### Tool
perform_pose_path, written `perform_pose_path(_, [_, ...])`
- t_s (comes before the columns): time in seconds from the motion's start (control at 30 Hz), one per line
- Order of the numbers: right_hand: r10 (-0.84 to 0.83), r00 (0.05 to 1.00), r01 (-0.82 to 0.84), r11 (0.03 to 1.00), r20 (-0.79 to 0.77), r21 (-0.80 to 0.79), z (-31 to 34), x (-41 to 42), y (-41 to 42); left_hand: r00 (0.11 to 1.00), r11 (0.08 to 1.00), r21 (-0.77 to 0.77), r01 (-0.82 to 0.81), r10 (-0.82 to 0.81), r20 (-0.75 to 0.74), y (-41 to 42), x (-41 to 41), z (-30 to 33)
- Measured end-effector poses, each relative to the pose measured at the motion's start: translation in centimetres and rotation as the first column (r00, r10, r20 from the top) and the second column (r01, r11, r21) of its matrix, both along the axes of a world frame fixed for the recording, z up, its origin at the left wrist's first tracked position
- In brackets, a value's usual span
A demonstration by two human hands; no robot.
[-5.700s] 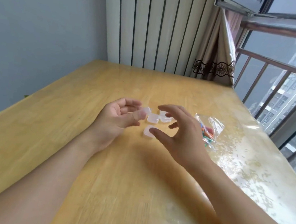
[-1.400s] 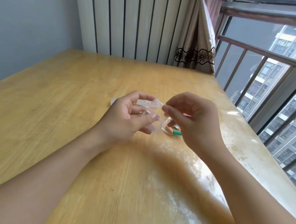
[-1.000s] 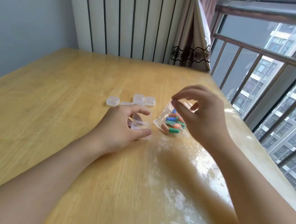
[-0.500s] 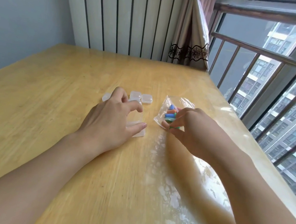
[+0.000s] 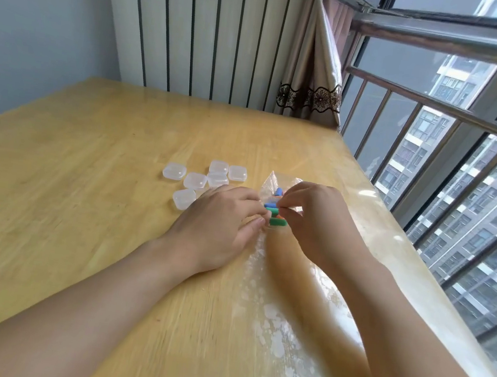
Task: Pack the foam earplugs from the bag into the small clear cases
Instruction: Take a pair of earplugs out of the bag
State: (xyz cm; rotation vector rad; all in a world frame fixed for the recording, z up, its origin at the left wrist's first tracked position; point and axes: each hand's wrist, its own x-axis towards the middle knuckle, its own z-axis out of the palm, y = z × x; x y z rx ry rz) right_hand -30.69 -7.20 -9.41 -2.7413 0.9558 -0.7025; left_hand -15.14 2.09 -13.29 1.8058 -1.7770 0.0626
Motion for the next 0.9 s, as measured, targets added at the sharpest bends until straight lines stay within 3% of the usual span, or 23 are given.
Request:
perform_pose_path(0.23, [-0.043, 0.997, 0.043, 0.999, -0.058, -0.007, -0.3, 0.3, 0.2, 0.995, 0.999, -0.029, 0.022, -0.025, -0.098, -0.4, -0.2, -0.7])
perform_pose_path(0.4, [-0.050, 0.992, 0.047, 0.998, -0.114, -0.029, -0.2, 0.9, 0.6, 0.984, 0.978, -0.176, -0.116, 0.090, -0.151, -1.1, -0.5, -1.3])
perform_pose_path(0.47, [-0.031, 0.988, 0.028, 0.999, -0.154, -0.023, -0.3, 1.2, 0.9, 0.959, 0.958, -0.201, -0.205, 0.155, -0.238, -1.4, -0.7, -1.1])
perform_pose_path(0.6, [-0.025, 0.989, 0.032, 0.998, -0.148, 0.044, -0.4, 1.1, 0.7, 0.905, 0.950, -0.151, -0.275, 0.202, -0.375, -2.3, -2.3, -0.6])
perform_pose_path(0.9, [-0.026, 1.000, 0.028, 0.972, -0.013, 0.232, -0.8, 0.3, -1.4, 0.915, 0.984, -0.054, -0.172, 0.140, -0.377, -2.7, -2.0, -0.7])
